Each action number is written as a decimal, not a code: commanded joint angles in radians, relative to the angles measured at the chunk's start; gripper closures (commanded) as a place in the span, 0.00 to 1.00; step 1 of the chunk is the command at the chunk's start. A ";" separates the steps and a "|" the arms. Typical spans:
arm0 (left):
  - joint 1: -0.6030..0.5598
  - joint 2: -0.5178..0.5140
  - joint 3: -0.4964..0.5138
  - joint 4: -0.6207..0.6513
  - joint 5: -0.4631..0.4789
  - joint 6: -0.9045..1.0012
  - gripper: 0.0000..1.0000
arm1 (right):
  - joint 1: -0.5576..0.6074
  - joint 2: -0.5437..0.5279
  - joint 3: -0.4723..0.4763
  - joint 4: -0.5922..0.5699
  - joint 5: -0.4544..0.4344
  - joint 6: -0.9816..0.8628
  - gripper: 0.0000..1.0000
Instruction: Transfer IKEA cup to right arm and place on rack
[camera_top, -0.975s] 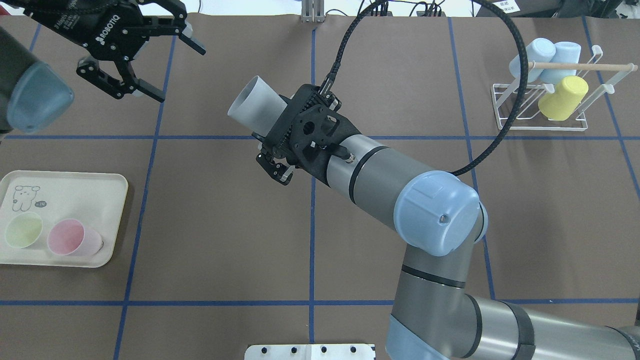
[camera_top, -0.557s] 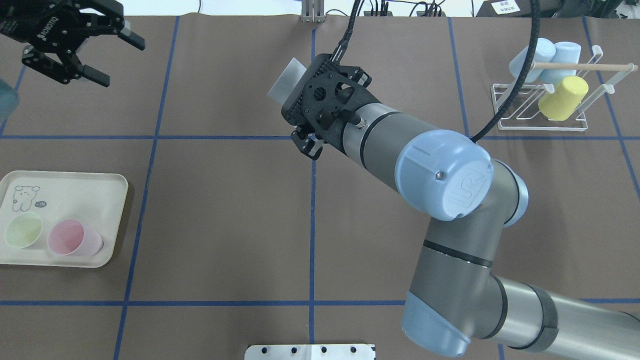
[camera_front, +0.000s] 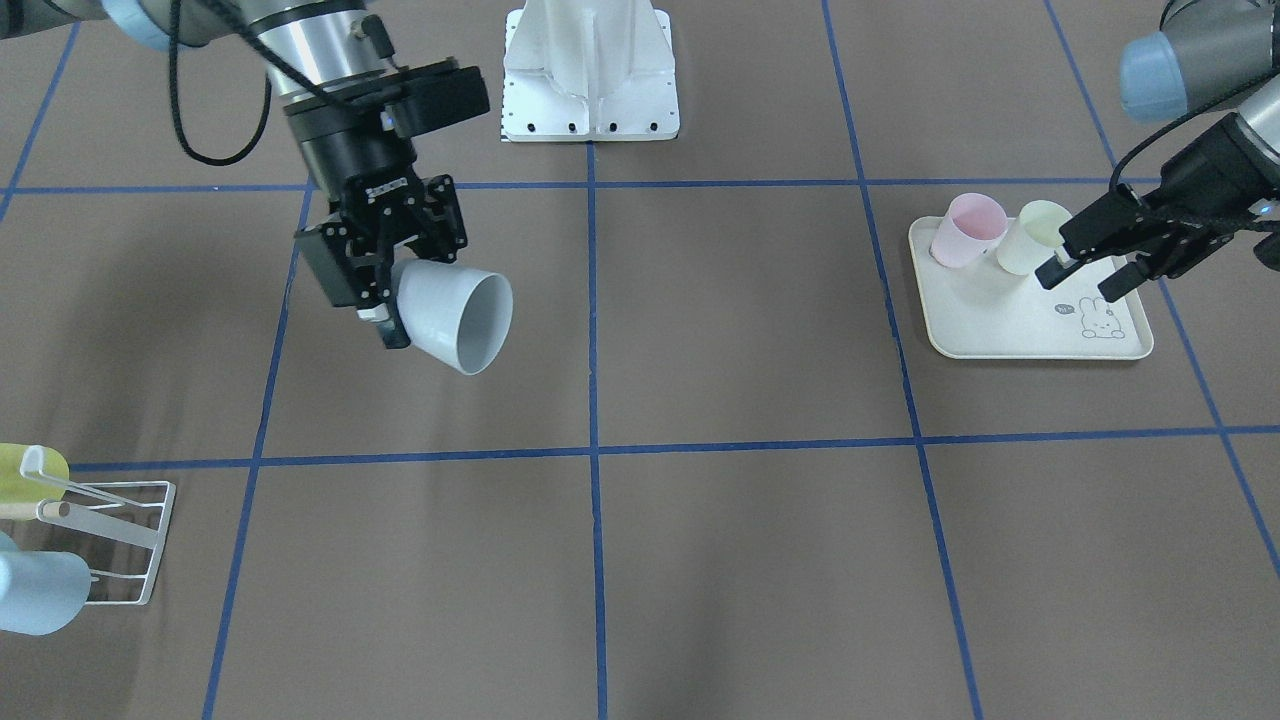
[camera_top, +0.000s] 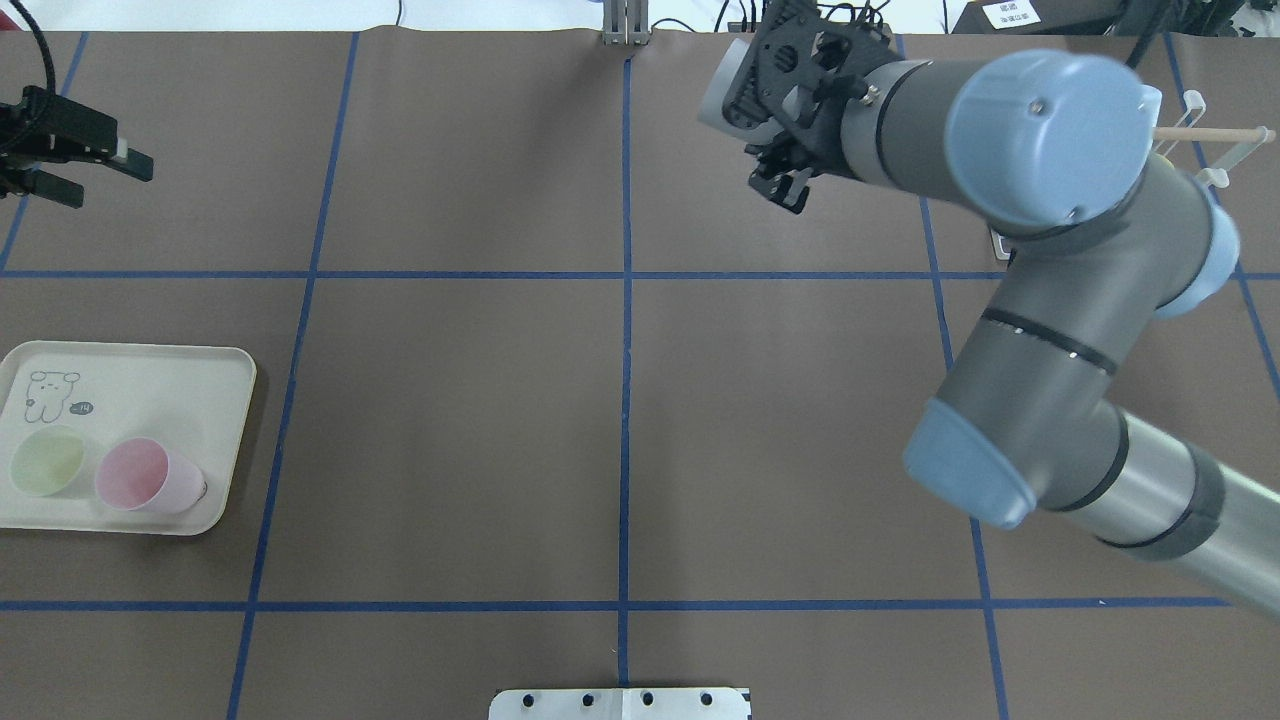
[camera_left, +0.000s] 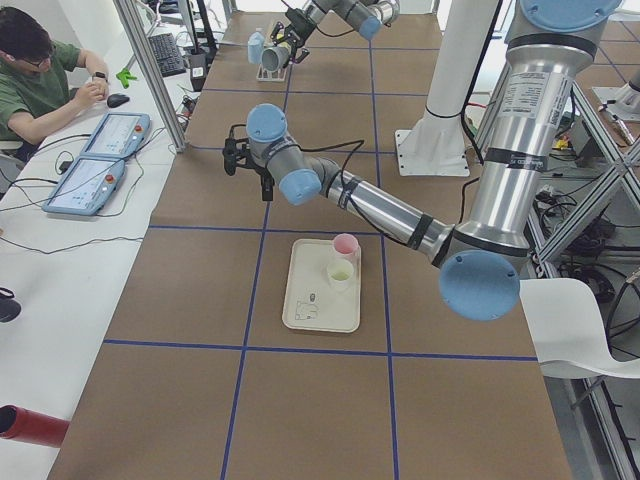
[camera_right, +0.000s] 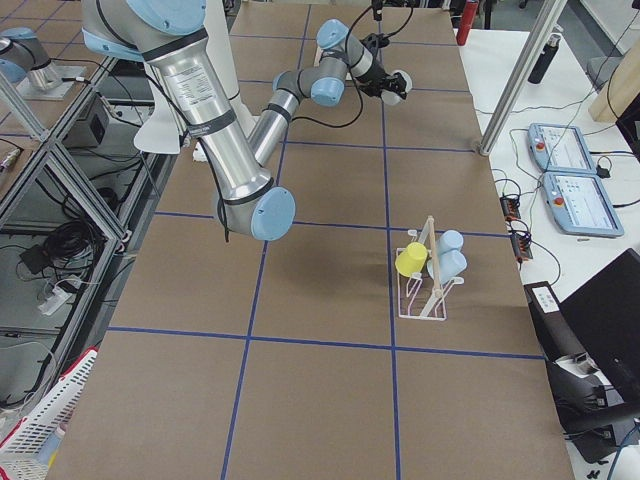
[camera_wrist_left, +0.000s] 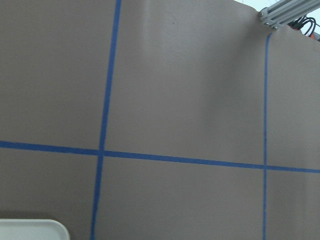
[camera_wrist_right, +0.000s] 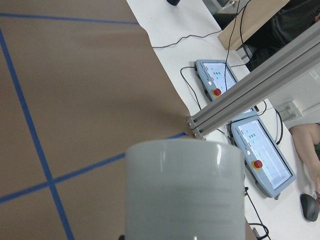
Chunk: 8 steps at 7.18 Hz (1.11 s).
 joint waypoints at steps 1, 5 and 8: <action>-0.046 0.084 0.005 0.002 0.002 0.178 0.00 | 0.160 -0.102 0.022 -0.078 0.070 -0.286 0.74; -0.051 0.096 0.009 0.000 -0.013 0.189 0.00 | 0.406 -0.332 0.020 -0.078 0.056 -1.042 0.76; -0.051 0.098 0.008 -0.001 -0.015 0.189 0.00 | 0.449 -0.426 -0.009 -0.076 -0.190 -1.466 0.75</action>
